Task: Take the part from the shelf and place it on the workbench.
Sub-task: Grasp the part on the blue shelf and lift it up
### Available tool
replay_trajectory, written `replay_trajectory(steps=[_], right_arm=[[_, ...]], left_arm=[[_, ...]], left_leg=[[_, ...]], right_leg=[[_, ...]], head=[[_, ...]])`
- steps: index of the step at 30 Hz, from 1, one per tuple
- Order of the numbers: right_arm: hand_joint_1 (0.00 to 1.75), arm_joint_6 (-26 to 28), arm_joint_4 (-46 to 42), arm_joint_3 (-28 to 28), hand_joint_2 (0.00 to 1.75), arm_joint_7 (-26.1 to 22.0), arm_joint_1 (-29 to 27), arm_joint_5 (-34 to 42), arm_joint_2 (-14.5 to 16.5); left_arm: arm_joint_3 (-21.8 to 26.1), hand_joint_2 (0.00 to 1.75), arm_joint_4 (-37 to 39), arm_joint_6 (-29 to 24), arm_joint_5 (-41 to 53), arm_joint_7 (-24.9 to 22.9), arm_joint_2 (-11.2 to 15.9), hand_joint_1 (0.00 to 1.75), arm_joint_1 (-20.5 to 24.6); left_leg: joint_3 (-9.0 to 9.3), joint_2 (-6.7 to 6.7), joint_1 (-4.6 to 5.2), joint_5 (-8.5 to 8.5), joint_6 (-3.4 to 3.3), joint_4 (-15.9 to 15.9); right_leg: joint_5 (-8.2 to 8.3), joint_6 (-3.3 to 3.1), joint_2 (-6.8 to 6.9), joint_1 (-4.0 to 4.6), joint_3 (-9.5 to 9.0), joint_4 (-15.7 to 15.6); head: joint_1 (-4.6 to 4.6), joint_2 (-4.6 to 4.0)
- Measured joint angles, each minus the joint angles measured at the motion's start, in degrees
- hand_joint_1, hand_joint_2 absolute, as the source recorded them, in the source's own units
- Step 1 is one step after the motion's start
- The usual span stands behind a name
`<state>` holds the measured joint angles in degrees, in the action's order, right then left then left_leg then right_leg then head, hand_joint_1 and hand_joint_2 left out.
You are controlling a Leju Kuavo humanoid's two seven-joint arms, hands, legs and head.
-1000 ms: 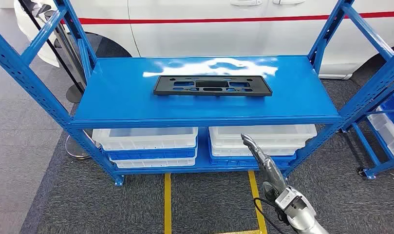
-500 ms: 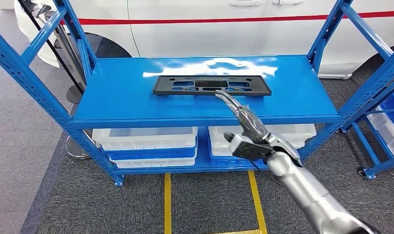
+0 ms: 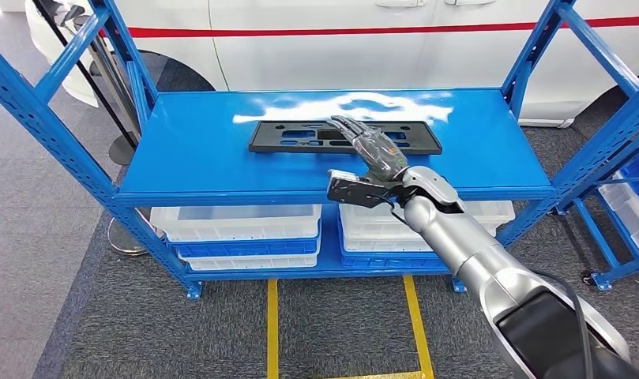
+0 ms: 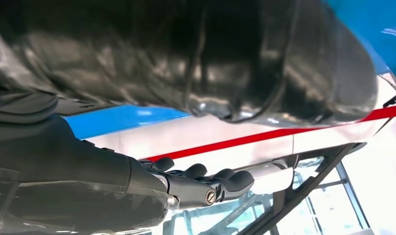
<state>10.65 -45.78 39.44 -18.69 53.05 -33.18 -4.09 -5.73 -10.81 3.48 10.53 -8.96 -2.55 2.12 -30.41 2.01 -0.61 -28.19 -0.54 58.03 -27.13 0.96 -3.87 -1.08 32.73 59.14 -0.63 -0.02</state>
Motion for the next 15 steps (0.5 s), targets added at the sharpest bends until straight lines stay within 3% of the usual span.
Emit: replay_trajectory(steps=[15], right_arm=[[0.0, -1.0, 2.3, 1.5, 0.0, 0.0, 1.4, -0.4, 1.8]], left_arm=[[0.0, 0.0, 0.1, 1.1, 0.6, 0.1, -0.6, 0.0, -0.2]], left_leg=[[-0.03, -0.02, 0.16, 0.01, -0.2, 0.1]], right_leg=[[0.2, 0.18, -0.08, -0.25, -0.03, -0.4]], head=[[-0.01, 0.01]])
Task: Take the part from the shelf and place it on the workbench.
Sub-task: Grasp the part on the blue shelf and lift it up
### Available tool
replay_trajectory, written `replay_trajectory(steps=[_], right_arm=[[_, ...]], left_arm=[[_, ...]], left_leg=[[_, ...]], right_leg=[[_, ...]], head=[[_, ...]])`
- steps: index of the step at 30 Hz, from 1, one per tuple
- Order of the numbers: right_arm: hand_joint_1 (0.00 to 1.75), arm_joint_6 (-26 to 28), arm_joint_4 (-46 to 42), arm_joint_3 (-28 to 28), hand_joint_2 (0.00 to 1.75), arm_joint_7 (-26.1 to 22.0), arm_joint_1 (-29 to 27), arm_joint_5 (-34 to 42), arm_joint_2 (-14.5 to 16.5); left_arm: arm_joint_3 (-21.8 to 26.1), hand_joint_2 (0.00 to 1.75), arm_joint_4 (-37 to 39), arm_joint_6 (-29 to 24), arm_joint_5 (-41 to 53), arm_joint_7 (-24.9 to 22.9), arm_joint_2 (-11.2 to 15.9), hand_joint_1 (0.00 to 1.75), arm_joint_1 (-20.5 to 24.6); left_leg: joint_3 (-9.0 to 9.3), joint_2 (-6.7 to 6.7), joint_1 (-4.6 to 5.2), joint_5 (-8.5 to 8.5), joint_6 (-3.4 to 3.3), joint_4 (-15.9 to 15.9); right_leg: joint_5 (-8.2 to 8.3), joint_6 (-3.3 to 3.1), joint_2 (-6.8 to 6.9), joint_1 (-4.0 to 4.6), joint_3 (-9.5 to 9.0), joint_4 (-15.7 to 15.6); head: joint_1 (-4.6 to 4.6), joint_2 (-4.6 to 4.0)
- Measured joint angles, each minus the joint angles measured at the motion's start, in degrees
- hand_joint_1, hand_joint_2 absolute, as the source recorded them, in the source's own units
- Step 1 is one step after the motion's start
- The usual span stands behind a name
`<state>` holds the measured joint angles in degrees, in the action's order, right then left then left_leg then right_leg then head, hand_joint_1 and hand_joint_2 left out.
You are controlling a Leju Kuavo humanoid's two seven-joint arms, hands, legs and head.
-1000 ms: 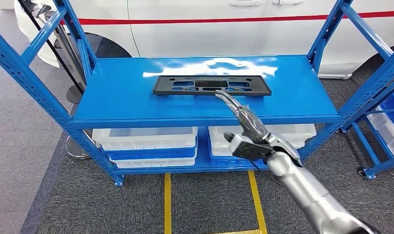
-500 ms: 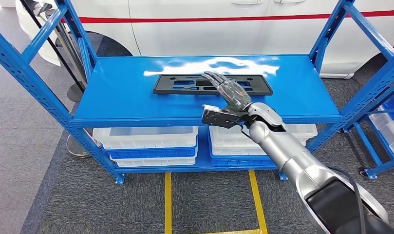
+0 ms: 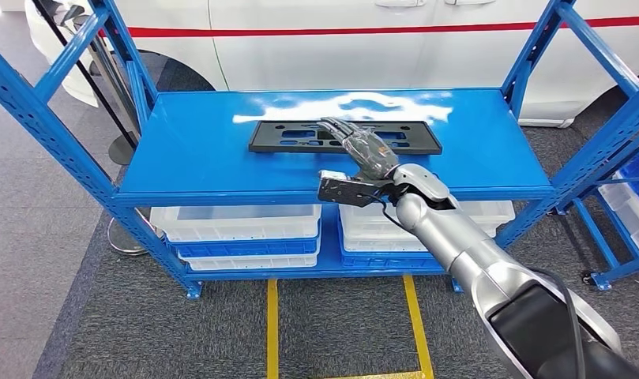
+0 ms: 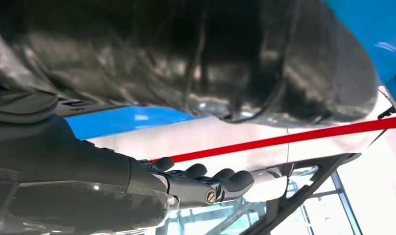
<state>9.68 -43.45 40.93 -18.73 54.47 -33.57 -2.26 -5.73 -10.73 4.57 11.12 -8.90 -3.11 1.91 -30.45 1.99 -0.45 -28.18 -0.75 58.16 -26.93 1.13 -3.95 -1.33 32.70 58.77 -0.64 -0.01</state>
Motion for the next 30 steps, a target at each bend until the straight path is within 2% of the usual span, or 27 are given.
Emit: replay_trajectory(steps=[1, 3, 4, 6, 8, 9, 12, 14, 15, 16, 18, 19, 20, 21, 22, 24, 25, 26, 27, 28, 30], right_arm=[[0.0, 0.0, 0.0, 0.0, 0.0, 0.0, 0.0, 0.0, 0.0], [0.0, 0.0, 0.0, 0.1, 0.0, -0.2, 0.1, 0.0, 0.0], [0.0, 0.0, 0.1, 0.1, 0.0, -0.3, 0.2, 0.1, 0.0], [0.0, -0.1, 0.2, 0.1, 0.0, -0.4, 0.2, 0.1, 0.1], [0.0, -0.2, 0.2, 0.1, 0.0, -0.5, 0.1, 0.2, 0.1], [0.0, -0.2, 0.2, 0.1, 0.0, -0.5, 0.1, 0.2, 0.1], [0.0, -0.2, 0.2, 0.1, 0.0, -0.5, 0.0, 0.1, 0.1], [0.0, -0.3, 0.2, 0.2, 0.0, -0.4, -0.3, 0.1, 0.1], [0.0, -0.3, 0.2, 0.2, 0.0, -0.4, -0.5, 0.1, 0.1], [0.0, -0.4, 0.3, 0.2, 0.0, -0.4, -0.8, 0.1, 0.1], [0.0, -0.7, 0.2, 0.2, 0.0, -0.4, -1.1, 0.0, 0.0], [0.0, -0.8, 0.2, 0.2, 0.0, -0.4, -1.2, 0.0, 0.0], [0.0, -0.9, 0.1, 0.2, 0.0, -0.4, -1.3, 0.0, 0.0], [0.0, -0.9, 0.1, 0.2, 0.0, -0.4, -1.2, 0.0, 0.0], [0.0, -1.0, 0.0, 0.2, 0.0, -0.4, -1.2, 0.0, 0.0], [0.0, -1.2, 0.0, 0.3, 0.0, -0.5, -1.3, 0.0, 0.0], [0.0, -1.3, 0.0, 0.3, 0.0, -0.5, -1.5, 0.0, 0.0], [0.0, -1.3, -0.1, 0.3, 0.0, -0.4, -1.6, 0.0, 0.0], [0.0, -1.4, -0.2, 0.3, 0.0, -0.4, -1.7, 0.0, 0.1], [0.0, -1.4, -0.4, 0.3, 0.0, -0.4, -1.7, 0.0, 0.1], [0.0, -1.5, -0.8, 0.3, 0.0, -0.3, -1.7, 0.0, 0.0]], left_arm=[[0.0, 0.0, 0.0, 0.0, 0.1, 0.0, 0.0, 0.0, 0.0], [0.0, 0.0, 0.0, 0.0, 0.2, 0.1, -0.2, 0.0, 0.0], [0.0, 0.0, 0.0, 0.0, 0.2, 0.1, -0.2, 0.0, 0.0], [0.0, 0.0, 0.0, 0.0, 0.2, 0.1, -0.3, 0.0, -0.1], [0.0, 0.0, 0.0, 0.0, 0.2, 0.1, -0.4, 0.0, -0.2], [0.0, 0.0, 0.0, 0.0, 0.2, 0.1, -0.4, 0.0, -0.2], [0.0, 0.0, 0.0, 0.0, 0.2, 0.1, -0.4, 0.0, -0.2], [0.0, 0.0, 0.0, 0.0, 0.2, 0.1, -0.4, 0.0, -0.2], [0.0, 0.0, 0.0, 0.0, 0.2, 0.0, -0.5, 0.0, -0.2], [0.0, 0.0, 0.0, 0.0, 0.2, 0.0, -0.6, 0.0, -0.3], [0.0, 0.0, 0.0, 0.0, 0.2, -0.1, -0.7, 0.0, -0.3], [0.0, 0.0, 0.0, 0.0, 0.2, -0.1, -0.7, 0.0, -0.3], [0.0, 0.0, 0.1, 0.0, 0.2, -0.1, -0.7, 0.0, -0.3], [0.0, 0.0, 0.1, 0.0, 0.2, -0.1, -0.7, 0.0, -0.3], [0.0, 0.0, 0.1, 0.0, 0.2, -0.1, -0.7, 0.0, -0.2], [0.0, 0.0, 0.1, 0.0, 0.2, 0.0, -0.7, 0.0, -0.3], [0.0, 0.0, 0.1, 0.0, 0.3, 0.0, -0.7, 0.0, -0.3], [0.0, 0.0, 0.1, 0.0, 0.3, 0.0, -0.7, 0.0, -0.3], [0.0, 0.0, 0.1, 0.0, 0.3, 0.0, -0.7, 0.0, -0.4], [0.0, 0.0, 0.1, -0.1, 0.3, 0.1, -0.7, 0.0, -0.5], [0.0, 0.0, 0.1, -0.2, 0.3, 0.1, -0.5, 0.0, -0.7]], left_leg=[[0.13, -0.13, 0.02, 0.18, -0.25, -0.3], [0.88, -0.71, -0.35, 1.02, -0.81, -1.9], [1.28, -1.08, -0.61, 1.43, -0.98, -2.7], [1.62, -1.58, -0.88, 1.72, -1.15, -3.4], [1.63, -1.8, -0.93, 1.69, -1.15, -3.4], [1.63, -1.83, -0.93, 1.68, -1.15, -3.4], [1.63, -1.85, -0.94, 1.66, -1.15, -3.4], [1.67, -1.96, -1.06, 1.47, -0.99, -3.3], [1.76, -2.02, -1.26, 1.21, -0.71, -3.1], [1.92, -2.12, -1.6, 0.54, -0.03, -2.7], [2.25, -2.4, -2.08, -0.99, 1.83, -1.7], [2.32, -2.53, -2.25, -1.77, 2.63, -1.2], [2.1, -2.6, -2.26, -2.4, 2.98, -0.5], [1.31, -2.6, -2.29, -3.32, 3.0, 1.3], [-0.3, -2.57, -2.2, -4.63, 2.9, 4.5], [-5.27, -2.55, -1.76, -7.2, 2.47, 12.9], [-7.6, -2.54, -1.44, -7.54, 2.12, 16.0], [-9.01, -2.52, -1.06, -6.76, 1.62, 17.2], [-9.37, -2.49, -0.6, -4.89, 0.94, 16.2], [-8.67, -2.41, -0.02, -2.12, -0.05, 13.0], [-6.35, -2.16, 1.1, 2.17, -2.62, 6.1]], right_leg=[[0.19, 0.22, -0.13, -0.02, -0.11, -0.3], [-0.03, 0.57, 0.85, 0.14, 0.04, -0.1], [-0.81, 0.69, 1.69, 0.29, 0.85, 1.3], [-3.29, 0.85, 3.17, 0.24, 3.99, 6.9], [-4.72, 0.97, 3.37, 0.08, 6.14, 10.7], [-4.82, 0.99, 3.37, 0.06, 6.34, 11.1], [-4.91, 1.0, 3.37, 0.04, 6.53, 11.4], [-4.76, 1.17, 3.42, -0.18, 7.98, 13.3], [-3.71, 1.38, 3.5, -0.41, 8.53, 13.4], [-1.57, 1.82, 3.77, -0.71, 7.85, 10.8], [1.82, 0.9, 4.01, -0.71, 5.66, 4.3], [2.49, 0.09, 4.03, -0.6, 4.6, 1.9], [2.07, -1.05, 3.83, -0.38, 4.6, 1.9], [1.89, -1.52, 3.72, -0.33, 4.37, 1.9], [1.68, -1.94, 3.65, -0.2, 4.1, 1.9], [1.18, -2.57, 3.53, 0.35, 3.58, 1.9], [0.89, -2.82, 3.47, 0.72, 3.24, 1.9], [0.58, -3.03, 3.4, 1.11, 2.83, 1.9], [0.26, -3.21, 3.3, 1.53, 2.33, 1.8], [-0.11, -3.37, 3.19, 1.92, 1.74, 1.8], [-0.72, -3.52, 3.06, 2.31, 0.89, 1.6]], head=[[-0.01, 0.0], [0.03, -0.01], [0.05, -0.01], [0.11, -0.01], [0.1, -0.01], [0.09, -0.01], [0.09, -0.01], [0.1, -0.01], [0.1, -0.01], [0.11, -0.01], [0.22, -0.01], [0.28, -0.01], [0.34, 0.0], [0.34, -0.01], [0.32, 0.0], [0.31, 0.0], [0.32, 0.01], [0.32, 0.0], [0.32, -0.01], [0.33, -0.01], [0.39, -0.01]])
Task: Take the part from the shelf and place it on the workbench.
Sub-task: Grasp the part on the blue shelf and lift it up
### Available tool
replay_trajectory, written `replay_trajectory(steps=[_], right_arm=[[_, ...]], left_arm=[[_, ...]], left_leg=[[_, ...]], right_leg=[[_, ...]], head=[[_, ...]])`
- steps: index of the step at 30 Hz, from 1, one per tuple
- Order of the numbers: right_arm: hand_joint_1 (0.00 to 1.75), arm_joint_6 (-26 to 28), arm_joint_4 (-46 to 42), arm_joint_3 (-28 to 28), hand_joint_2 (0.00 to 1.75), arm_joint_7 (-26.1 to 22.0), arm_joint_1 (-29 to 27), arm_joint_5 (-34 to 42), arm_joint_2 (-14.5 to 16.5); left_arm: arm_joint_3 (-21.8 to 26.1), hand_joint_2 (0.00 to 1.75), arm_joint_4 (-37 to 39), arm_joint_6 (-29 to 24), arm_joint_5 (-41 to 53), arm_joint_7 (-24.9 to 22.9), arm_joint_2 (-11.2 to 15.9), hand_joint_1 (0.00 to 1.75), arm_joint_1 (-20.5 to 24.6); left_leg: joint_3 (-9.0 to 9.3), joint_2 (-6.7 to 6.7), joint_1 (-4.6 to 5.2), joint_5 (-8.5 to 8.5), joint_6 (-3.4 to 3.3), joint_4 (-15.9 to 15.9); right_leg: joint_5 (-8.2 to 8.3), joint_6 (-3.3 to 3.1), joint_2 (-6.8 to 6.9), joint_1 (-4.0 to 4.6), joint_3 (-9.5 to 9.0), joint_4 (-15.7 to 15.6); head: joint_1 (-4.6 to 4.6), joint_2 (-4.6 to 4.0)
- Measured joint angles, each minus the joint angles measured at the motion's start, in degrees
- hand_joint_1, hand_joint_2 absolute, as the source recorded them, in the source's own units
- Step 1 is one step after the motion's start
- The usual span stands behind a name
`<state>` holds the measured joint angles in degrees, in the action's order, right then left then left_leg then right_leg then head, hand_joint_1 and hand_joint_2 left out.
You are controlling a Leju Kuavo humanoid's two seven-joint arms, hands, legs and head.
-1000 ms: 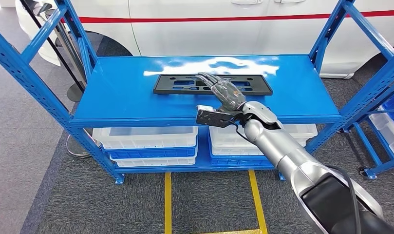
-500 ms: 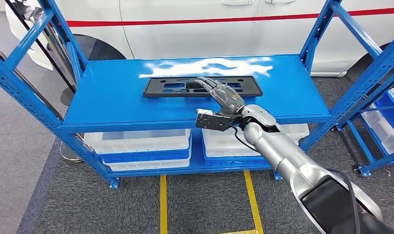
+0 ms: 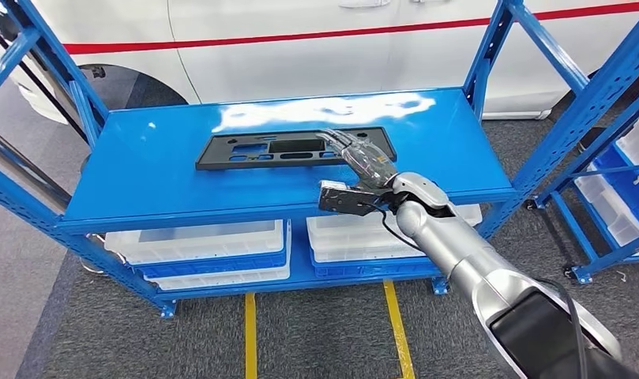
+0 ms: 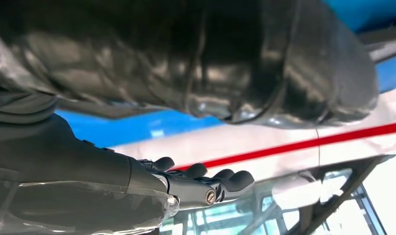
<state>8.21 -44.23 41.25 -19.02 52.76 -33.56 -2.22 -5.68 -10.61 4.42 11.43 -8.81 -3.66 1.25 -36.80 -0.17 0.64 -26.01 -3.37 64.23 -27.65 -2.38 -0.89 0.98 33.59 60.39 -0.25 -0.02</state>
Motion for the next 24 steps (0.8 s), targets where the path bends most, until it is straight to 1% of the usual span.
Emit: replay_trajectory(steps=[1, 2, 3, 5, 6, 7, 8, 9, 10, 11, 12, 13, 14, 15, 16, 17, 18, 19, 20, 21, 22, 23, 24], right_arm=[[0.0, -0.1, -0.1, 0.0, 0.0, 0.1, 0.0, 0.0, 0.0], [0.0, -0.3, -0.3, 0.0, 0.0, 0.2, -0.1, 0.0, 0.0], [0.0, -0.4, -0.4, 0.0, 0.0, 0.3, -0.3, 0.0, 0.0], [0.0, -0.6, -0.9, 0.0, 0.0, 0.4, -0.6, 0.0, 0.0], [0.0, -0.7, -1.0, 0.0, 0.0, 0.5, -0.5, 0.0, 0.0], [0.0, -0.7, -1.2, 0.0, 0.0, 0.5, -0.4, 0.0, -0.1], [0.0, -0.8, -1.2, 0.0, 0.0, 0.5, -0.3, 0.0, -0.1], [0.0, -0.8, -1.3, 0.0, 0.0, 0.6, -0.4, -0.1, -0.1], [0.0, -0.9, -1.3, 0.0, 0.0, 0.6, -0.7, -0.1, -0.2], [0.0, -0.9, -1.3, 0.0, 0.0, 0.6, -1.0, -0.2, -0.2], [0.0, -0.9, -1.3, 0.0, 0.0, 0.6, -1.2, -0.2, -0.2], [0.0, -0.9, -1.3, 0.0, 0.0, 0.6, -1.3, -0.2, -0.3], [0.0, -0.9, -1.4, 0.0, 0.0, 0.6, -1.4, -0.2, -0.3], [0.0, -1.0, -1.4, 0.0, 0.0, 0.7, -1.4, -0.2, -0.4], [0.0, -1.2, -1.5, 0.0, 0.0, 0.8, -1.4, -0.2, -0.5], [0.0, -1.3, -1.6, 0.0, 0.0, 0.9, -1.5, -0.2, -0.6], [0.0, -1.5, -1.7, 0.0, 0.0, 1.0, -1.5, -0.2, -0.6], [0.0, -1.5, -1.8, 0.0, 0.0, 1.1, -1.6, -0.2, -0.7], [0.0, -1.5, -2.0, 0.0, 0.0, 1.1, -1.7, -0.2, -0.8], [0.0, -1.5, -2.1, 0.0, 0.0, 1.1, -1.7, -0.2, -0.8], [0.0, -1.5, -2.2, 0.0, 0.0, 1.1, -1.7, -0.2, -0.8], [0.0, -1.5, -2.3, 0.0, 0.0, 1.0, -1.7, -0.2, -0.8], [0.0, -1.5, -2.3, 0.0, 0.0, 1.0, -1.9, -0.2, -0.8]], left_arm=[[0.0, 0.0, 0.0, -0.1, 0.0, 0.0, 0.1, 0.0, 0.0], [0.0, 0.0, 0.1, -0.1, 0.0, 0.0, 0.1, 0.0, 0.0], [0.0, 0.0, 0.1, -0.2, 0.0, 0.1, 0.1, 0.0, 0.1], [0.0, 0.0, 0.1, -0.3, 0.0, 0.1, -0.1, 0.0, 0.2], [0.0, 0.0, 0.1, -0.4, 0.0, 0.1, -0.1, 0.0, 0.2], [0.0, 0.0, 0.1, -0.5, 0.0, 0.0, -0.2, 0.0, 0.1], [0.1, 0.0, 0.1, -0.5, 0.0, 0.0, -0.2, 0.0, 0.1], [0.1, 0.0, 0.1, -0.6, 0.0, 0.0, -0.3, 0.0, 0.1], [0.1, 0.0, 0.1, -0.6, 0.0, 0.0, -0.4, 0.0, 0.1], [0.1, 0.0, 0.1, -0.6, 0.0, 0.0, -0.5, 0.0, 0.1], [0.1, 0.0, 0.1, -0.6, 0.0, 0.0, -0.6, 0.0, 0.1], [0.1, 0.0, 0.1, -0.7, 0.0, 0.0, -0.6, 0.0, 0.0], [0.1, 0.0, 0.1, -0.8, 0.0, 0.0, -0.7, 0.0, 0.0], [0.1, 0.0, 0.2, -0.9, 0.0, 0.0, -0.7, 0.0, 0.0], [0.2, 0.0, 0.2, -0.9, 0.0, 0.0, -0.7, 0.0, 0.0], [0.2, 0.0, 0.2, -1.0, 0.0, 0.0, -0.7, 0.0, 0.1], [0.2, 0.0, 0.2, -1.0, 0.0, 0.1, -0.7, 0.0, 0.2], [0.2, 0.0, 0.2, -1.0, 0.0, 0.1, -0.7, 0.0, 0.3], [0.2, 0.0, 0.2, -1.0, 0.0, 0.1, -0.7, 0.0, 0.4], [0.2, 0.0, 0.2, -1.0, 0.0, 0.1, -0.7, 0.0, 0.4], [0.2, 0.0, 0.2, -1.0, 0.0, 0.1, -0.7, 0.0, 0.4], [0.2, 0.0, 0.2, -1.0, 0.0, 0.1, -0.7, 0.0, 0.4], [0.2, 0.0, 0.2, -1.0, 0.0, 0.1, -0.7, 0.0, 0.3]], left_leg=[[1.0, 0.1, 0.49, 0.83, -1.03, -2.6], [1.56, 0.13, 0.8, 0.8, -1.74, -4.1], [2.04, 0.08, 0.97, 0.7, -1.95, -5.3], [3.77, -0.03, 0.75, 0.86, -1.76, -7.5], [4.7, -0.1, 0.52, 0.97, -1.55, -8.2], [5.49, -0.15, 0.26, 1.0, -1.28, -8.8], [5.92, -0.19, 0.13, 0.84, -1.07, -8.9], [6.21, -0.21, -0.01, 0.56, -0.84, -8.9], [6.54, -0.18, -0.2, 0.18, -0.53, -8.9], [6.99, -0.15, -0.44, -0.29, -0.18, -8.8], [7.54, -0.11, -0.73, -0.83, 0.18, -8.7], [8.18, -0.08, -1.04, -1.49, 0.59, -8.5], [8.67, -0.09, -1.31, -2.25, 1.09, -8.2], [9.06, -0.1, -1.49, -2.94, 1.61, -7.9], [9.17, -0.13, -1.58, -3.54, 2.14, -7.6], [9.2, -0.18, -1.58, -3.92, 2.61, -7.5], [9.27, -0.22, -1.57, -4.08, 2.92, -7.4], [9.25, -0.26, -1.57, -4.11, 3.18, -7.2], [9.05, -0.27, -1.62, -3.97, 3.37, -6.2], [8.17, -0.26, -1.69, -3.87, 3.53, -4.3], [6.53, -0.23, -1.74, -4.13, 3.72, -1.3], [4.27, -0.21, -1.79, -4.98, 3.88, 2.3], [1.78, -0.21, -1.8, -6.41, 4.02, 5.9]], right_leg=[[-0.15, 0.17, -0.05, -0.11, -0.16, -0.2], [0.0, 0.43, -0.05, -0.29, -0.23, -0.2], [0.36, 0.82, -0.04, -0.4, -0.34, -0.2], [0.7, 1.44, 0.07, -0.47, -0.52, 0.1], [0.25, 1.75, 0.13, -0.49, -0.17, 1.0], [-0.74, 2.1, 0.17, -0.59, 0.86, 2.8], [-1.94, 2.56, 0.22, -0.88, 2.48, 5.6], [-3.13, 3.03, 0.25, -1.2, 4.63, 8.7], [-3.77, 3.55, 0.29, -1.55, 6.7, 11.2], [-3.39, 4.01, 0.37, -1.89, 8.06, 12.2], [-1.95, 4.47, 0.47, -2.21, 8.52, 11.4], [0.5, 4.88, 0.64, -2.51, 7.96, 8.6], [3.12, 5.18, 0.85, -2.77, 6.9, 4.9], [4.65, 5.23, 1.04, -2.77, 6.1, 1.8], [5.63, 4.84, 1.16, -2.62, 5.56, -0.3], [5.74, 4.22, 1.19, -2.41, 5.52, -1.1], [5.41, 3.49, 1.13, -2.16, 5.67, -1.1], [5.47, 2.82, 1.01, -2.15, 5.46, -1.0], [5.27, 2.38, 0.91, -2.26, 5.1, -1.1], [4.96, 1.98, 0.82, -2.34, 4.56, -1.2], [4.61, 1.64, 0.71, -2.42, 3.96, -1.3], [4.2, 1.37, 0.66, -2.39, 3.42, -1.4], [3.77, 1.2, 0.62, -2.29, 2.96, -1.4]], head=[[0.0, 0.0], [-0.01, 0.0], [-0.04, 0.01], [0.01, 0.0], [0.06, 0.0], [0.11, 0.0], [0.15, 0.01], [0.15, 0.01], [0.14, 0.01], [0.14, 0.01], [0.15, 0.01], [0.15, 0.01], [0.16, 0.01], [0.19, 0.01], [0.23, 0.01], [0.28, 0.01], [0.32, 0.0], [0.34, 0.01], [0.34, 0.0], [0.28, 0.01], [0.25, 0.01], [0.2, 0.01], [0.16, 0.02]])
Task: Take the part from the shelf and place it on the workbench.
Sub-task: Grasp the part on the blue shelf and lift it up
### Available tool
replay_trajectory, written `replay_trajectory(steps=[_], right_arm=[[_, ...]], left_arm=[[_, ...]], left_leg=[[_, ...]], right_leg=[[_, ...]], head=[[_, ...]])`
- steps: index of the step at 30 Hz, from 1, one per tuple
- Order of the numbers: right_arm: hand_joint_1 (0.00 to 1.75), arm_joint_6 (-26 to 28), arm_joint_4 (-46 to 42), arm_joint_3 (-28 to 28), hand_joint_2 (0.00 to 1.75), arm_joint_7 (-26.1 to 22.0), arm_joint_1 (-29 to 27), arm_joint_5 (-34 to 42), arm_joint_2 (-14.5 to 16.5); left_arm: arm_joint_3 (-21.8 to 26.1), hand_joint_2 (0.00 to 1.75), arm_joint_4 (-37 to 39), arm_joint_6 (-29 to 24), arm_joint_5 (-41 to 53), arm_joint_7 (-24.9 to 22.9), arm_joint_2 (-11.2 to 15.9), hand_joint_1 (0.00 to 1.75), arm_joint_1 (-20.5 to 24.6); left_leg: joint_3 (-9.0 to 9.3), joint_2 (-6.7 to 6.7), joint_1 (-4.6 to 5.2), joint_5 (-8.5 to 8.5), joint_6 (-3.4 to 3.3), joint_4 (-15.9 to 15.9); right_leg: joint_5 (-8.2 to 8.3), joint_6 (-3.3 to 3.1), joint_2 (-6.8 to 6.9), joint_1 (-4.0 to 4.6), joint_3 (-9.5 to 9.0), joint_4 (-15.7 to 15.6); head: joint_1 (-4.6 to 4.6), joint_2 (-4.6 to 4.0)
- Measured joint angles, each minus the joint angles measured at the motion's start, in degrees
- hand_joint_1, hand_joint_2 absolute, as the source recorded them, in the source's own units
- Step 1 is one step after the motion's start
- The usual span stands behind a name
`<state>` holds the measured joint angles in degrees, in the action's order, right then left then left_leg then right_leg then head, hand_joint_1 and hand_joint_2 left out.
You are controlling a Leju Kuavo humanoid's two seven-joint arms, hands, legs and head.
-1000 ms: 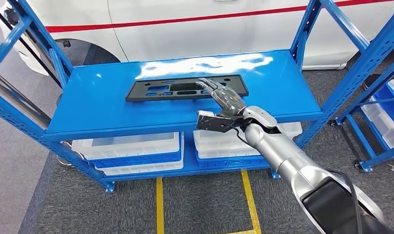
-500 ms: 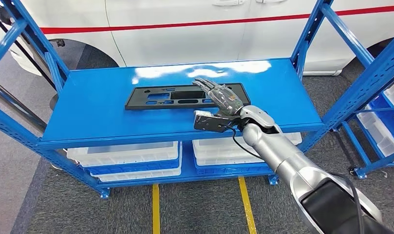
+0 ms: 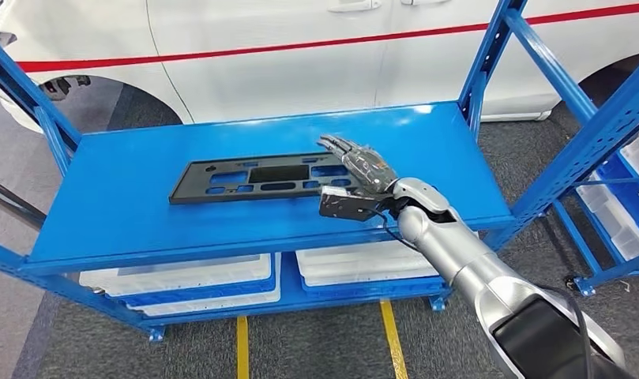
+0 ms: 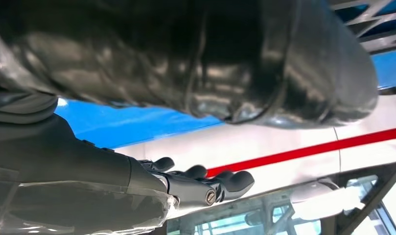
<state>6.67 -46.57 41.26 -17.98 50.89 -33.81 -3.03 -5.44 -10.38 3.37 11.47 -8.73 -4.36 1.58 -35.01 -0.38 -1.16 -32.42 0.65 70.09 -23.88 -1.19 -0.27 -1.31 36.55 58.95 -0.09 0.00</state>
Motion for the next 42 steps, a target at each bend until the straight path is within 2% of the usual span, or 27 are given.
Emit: replay_trajectory(steps=[1, 2, 3, 4, 6, 7, 8, 9, 11, 13, 20, 25, 30, 36, 42], right_arm=[[0.0, 0.0, -0.1, 0.0, 0.0, 0.0, -0.2, 0.0, 0.0], [0.0, -0.1, -0.2, 0.0, 0.0, 0.0, -0.5, 0.0, 0.0], [0.0, -0.2, -0.5, 0.0, 0.0, 0.1, -0.8, 0.0, 0.0], [0.0, -0.3, -0.9, 0.0, 0.44, 0.1, -1.1, 0.0, 0.0], [0.0, -0.4, -1.7, 0.0, 1.31, 0.2, -1.6, 0.0, 0.0], [0.0, -0.5, -2.1, 0.0, 1.75, 0.2, -1.7, 0.0, -0.1], [0.0, -0.7, -2.4, 0.0, 1.75, 0.2, -2.0, 0.0, -0.1], [0.0, -0.9, -2.9, 0.0, 1.75, 0.2, -2.3, 0.0, -0.2], [0.0, -1.4, -4.2, 0.1, 1.75, 0.3, -3.2, 0.0, -0.6], [0.0, -2.0, -5.6, 0.3, 1.75, 0.3, -4.1, 0.1, -1.0], [0.0, -4.6, -11.5, 0.6, 1.75, -0.9, -6.1, 2.9, -4.4], [0.0, -6.1, -16.5, 0.6, 1.75, -0.9, -7.3, 3.5, -6.7], [0.0, -6.5, -19.7, 0.8, 1.75, -0.6, -8.2, 3.1, -7.8], [0.0, -4.5, -20.3, 1.9, 1.75, 2.3, -8.4, -2.3, -8.0], [0.0, -2.9, -16.3, 3.7, 1.75, 4.2, -7.9, -5.0, -5.1]], left_arm=[[0.0, 0.0, 0.0, 0.0, 0.0, 0.0, 0.0, 0.0, 0.0], [0.0, 0.0, 0.0, 0.0, 0.0, 0.0, 0.0, 0.0, -0.1], [0.0, 0.0, 0.0, -0.1, 0.0, 0.0, 0.0, 0.0, -0.1], [0.0, 0.0, 0.0, -0.1, 0.0, 0.0, 0.0, 0.0, -0.2], [0.1, 0.0, 0.1, -0.3, 0.0, 0.0, 0.0, 0.0, -0.4], [0.1, 0.0, 0.1, -0.3, 0.0, 0.0, 0.0, 0.0, -0.5], [0.1, 0.0, 0.2, -0.4, 0.0, 0.1, 0.0, 0.0, -0.5], [0.1, 0.0, 0.2, -0.5, -0.1, 0.2, 0.0, 0.0, -0.4], [0.1, 0.0, 0.2, -0.8, -0.1, 0.4, -0.1, 0.0, -0.3], [0.2, 0.0, 0.2, -1.1, -0.1, 0.7, -0.2, 0.0, -0.3], [0.7, 0.0, 0.2, -1.5, -0.4, 1.4, -0.5, 0.0, -0.3], [1.3, 0.0, 0.2, -1.3, -0.6, 1.3, -0.5, 0.0, -0.3], [1.5, 0.0, 0.2, -1.4, -0.4, 1.2, -0.5, 0.0, -0.3], [1.5, 0.0, 0.2, -1.5, 0.3, 1.2, -0.5, 0.0, -0.3], [1.5, 0.0, 0.2, -1.5, 1.1, 1.3, -0.6, 0.0, -0.1]], left_leg=[[-2.28, 0.0, -0.01, -1.49, 0.08, 2.8], [-3.87, 0.0, 0.0, -2.23, 0.04, 4.0], [-4.6, 0.0, 0.04, -1.69, -0.13, 3.6], [-4.43, 0.02, 0.12, 0.31, -0.47, 1.3], [-2.64, 0.09, 0.54, 6.31, -1.45, -6.2], [-1.9, 0.11, 0.82, 8.21, -1.88, -9.3], [-1.54, 0.13, 1.07, 9.35, -2.13, -11.0], [-1.48, 0.15, 1.23, 9.39, -2.16, -11.6], [-1.31, 0.21, 1.26, 9.73, -1.76, -11.9], [-1.23, 0.32, 1.25, 9.58, -1.56, -12.1], [-1.16, 0.48, 1.38, 9.13, -2.13, -12.0], [-1.16, 0.45, 1.55, 9.08, -2.39, -11.9], [-1.12, 0.45, 1.55, 9.11, -2.44, -11.9], [-1.07, 0.46, 1.52, 9.11, -2.44, -11.9], [-1.04, 0.45, 1.5, 9.12, -2.42, -11.9]], right_leg=[[-0.46, -0.1, -0.04, 0.14, -0.51, 0.0], [-0.93, -0.14, -0.07, 0.29, -1.09, 0.0], [-1.41, -0.16, -0.13, 0.45, -1.74, 0.0], [-1.91, -0.16, -0.2, 0.59, -2.48, 0.0], [-2.8, 0.0, -0.33, 0.78, -3.77, 0.0], [-3.07, 0.18, -0.39, 0.79, -4.05, 0.0], [-3.25, 0.45, -0.43, 0.76, -4.09, 0.0], [-3.39, 0.72, -0.44, 0.77, -4.01, 0.0], [-3.56, 0.85, -0.3, 0.8, -3.94, 0.0], [-3.68, 0.74, -0.12, 0.84, -4.18, -0.3], [-3.8, 0.9, 0.09, 0.75, -4.73, -1.1], [-3.75, 1.69, 0.09, 0.56, -4.77, -1.2], [-3.71, 1.77, 0.1, 0.58, -4.78, -1.2], [-3.74, 1.81, 0.1, 0.62, -4.82, -1.1], [-3.77, 1.82, 0.1, 0.64, -4.81, -1.0]], head=[[0.0, 0.0], [0.0, 0.0], [0.0, 0.0], [0.0, 0.0], [0.03, -0.01], [0.02, -0.01], [0.03, -0.01], [0.03, -0.02], [0.07, -0.01], [0.09, -0.02], [0.08, -0.02], [0.08, -0.02], [0.09, -0.01], [0.08, -0.02], [0.08, -0.01]])
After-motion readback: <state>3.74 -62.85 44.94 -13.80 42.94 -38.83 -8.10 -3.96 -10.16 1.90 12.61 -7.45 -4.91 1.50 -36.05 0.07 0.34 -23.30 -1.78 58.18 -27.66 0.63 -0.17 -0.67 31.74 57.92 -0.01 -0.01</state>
